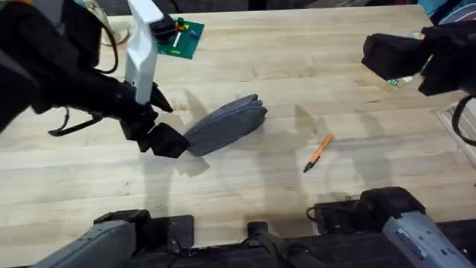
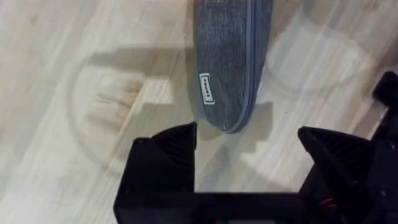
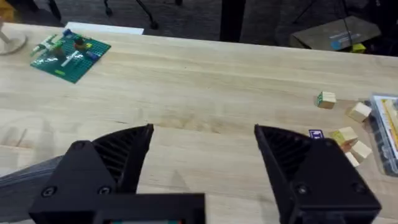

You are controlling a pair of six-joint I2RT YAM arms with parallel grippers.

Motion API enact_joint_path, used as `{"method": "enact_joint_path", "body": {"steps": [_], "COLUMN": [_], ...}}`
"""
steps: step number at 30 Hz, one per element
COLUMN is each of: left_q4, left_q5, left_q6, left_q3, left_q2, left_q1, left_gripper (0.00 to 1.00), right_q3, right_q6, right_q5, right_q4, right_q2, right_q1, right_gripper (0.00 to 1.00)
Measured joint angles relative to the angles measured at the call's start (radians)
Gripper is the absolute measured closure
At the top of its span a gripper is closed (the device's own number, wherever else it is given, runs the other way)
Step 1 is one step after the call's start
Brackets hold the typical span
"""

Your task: Unzip the bag, pick up the pens from the table one at a time and place them inside, then zip the bag closed.

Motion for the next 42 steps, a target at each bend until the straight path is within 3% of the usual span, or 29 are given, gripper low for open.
{"method": "enact_joint_path", "body": {"steps": [18, 25, 30, 42], "left_q4": [0.046, 0.077, 0.079, 0.08], "left_q5": [0.024, 0.026, 0.026, 0.027], "left_q6": [0.077, 0.081, 0.082, 0.082], "left_q3": [0.0, 0.0, 0.0, 0.0], "left_q2": [0.22, 0.282, 0.3, 0.3], "left_q1": [-0.003, -0.059, -0.09, -0.09], "left_gripper": [0.006, 0.006, 0.006, 0.006], "right_q3": [0.0, 0.0, 0.0, 0.0], "right_q6": [0.0, 0.0, 0.0, 0.0], "right_q5": [0.0, 0.0, 0.0, 0.0], "right_q4": [0.0, 0.0, 0.0, 0.0], "right_q2": [0.0, 0.0, 0.0, 0.0], "right_q1": [0.0, 0.0, 0.0, 0.0], "right_gripper": [0.003, 0.003, 0.003, 0.004]}}
